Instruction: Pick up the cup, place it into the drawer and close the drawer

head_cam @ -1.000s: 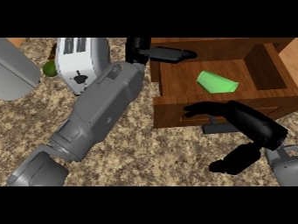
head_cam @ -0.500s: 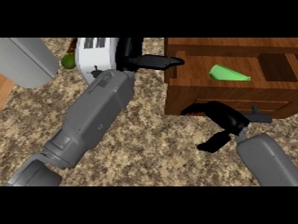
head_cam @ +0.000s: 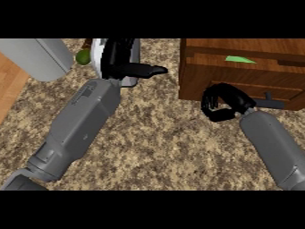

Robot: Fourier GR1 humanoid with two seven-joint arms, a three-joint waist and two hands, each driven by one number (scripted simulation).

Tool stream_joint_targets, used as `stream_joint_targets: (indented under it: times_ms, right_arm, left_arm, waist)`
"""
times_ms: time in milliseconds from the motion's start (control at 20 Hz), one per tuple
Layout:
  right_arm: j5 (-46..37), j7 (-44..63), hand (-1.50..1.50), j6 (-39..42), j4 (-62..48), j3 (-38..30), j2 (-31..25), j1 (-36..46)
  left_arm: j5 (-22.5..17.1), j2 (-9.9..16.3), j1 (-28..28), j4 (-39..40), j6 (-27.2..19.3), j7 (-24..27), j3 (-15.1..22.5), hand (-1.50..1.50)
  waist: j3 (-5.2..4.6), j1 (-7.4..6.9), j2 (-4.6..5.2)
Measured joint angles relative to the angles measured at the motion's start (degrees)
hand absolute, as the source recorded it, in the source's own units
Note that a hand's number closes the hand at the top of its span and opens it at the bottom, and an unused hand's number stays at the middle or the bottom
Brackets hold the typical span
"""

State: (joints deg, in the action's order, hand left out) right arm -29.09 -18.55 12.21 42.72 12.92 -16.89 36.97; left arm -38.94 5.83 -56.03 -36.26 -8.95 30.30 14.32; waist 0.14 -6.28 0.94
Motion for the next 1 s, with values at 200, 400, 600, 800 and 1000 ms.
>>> stream_joint_targets:
  times_ms: [200,400,600,800,1000]
  right_arm:
    - [1.8,-2.7,1.50,-1.5,-7.3,-4.8,-1.4,6.1]
    - [3.6,-4.7,1.50,-0.6,-10.6,-6.9,-1.2,7.7]
    - [5.7,-5.8,1.50,2.6,-11.3,-8.3,-2.0,7.7]
    - [7.4,-6.1,1.50,5.3,-11.1,-9.2,-2.6,7.5]
    - [9.2,-5.8,1.50,8.9,-10.4,-9.8,-3.5,7.3]
  left_arm:
    - [-0.3,1.8,2.1,-2.5,1.3,-1.0,0.0,-1.50]
    - [-0.4,3.2,4.1,-4.3,2.8,-1.8,0.2,-1.50]
    - [-0.4,4.5,5.7,-5.6,4.4,-2.2,0.5,-1.50]
    - [-0.5,5.5,6.6,-6.6,5.9,-2.7,0.7,-1.50]
    - [-0.7,6.1,7.3,-7.3,7.2,-3.0,0.9,-1.50]
  waist:
    - [0.22,-1.36,0.56]
    - [0.34,-1.77,0.50]
    - [0.40,-2.52,0.48]
    - [0.50,-2.99,0.60]
    - [0.70,-3.47,0.89]
